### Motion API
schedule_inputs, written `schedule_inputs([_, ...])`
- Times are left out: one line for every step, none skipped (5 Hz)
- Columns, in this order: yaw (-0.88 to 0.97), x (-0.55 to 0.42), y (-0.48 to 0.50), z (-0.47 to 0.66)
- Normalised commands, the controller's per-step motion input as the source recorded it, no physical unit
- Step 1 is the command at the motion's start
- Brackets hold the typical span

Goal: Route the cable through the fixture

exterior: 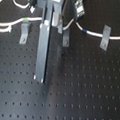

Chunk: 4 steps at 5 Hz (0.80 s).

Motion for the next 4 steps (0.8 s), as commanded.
schedule_inputs([-0.2, -0.126, -0.463, -0.07])
schedule_inputs([-0.17, -0.096, -0.425, -0.07])
schedule_inputs([-0.2, -0.057, -0.31, -0.06])
schedule_inputs([0.0, 0.004, 0.028, 0.01])
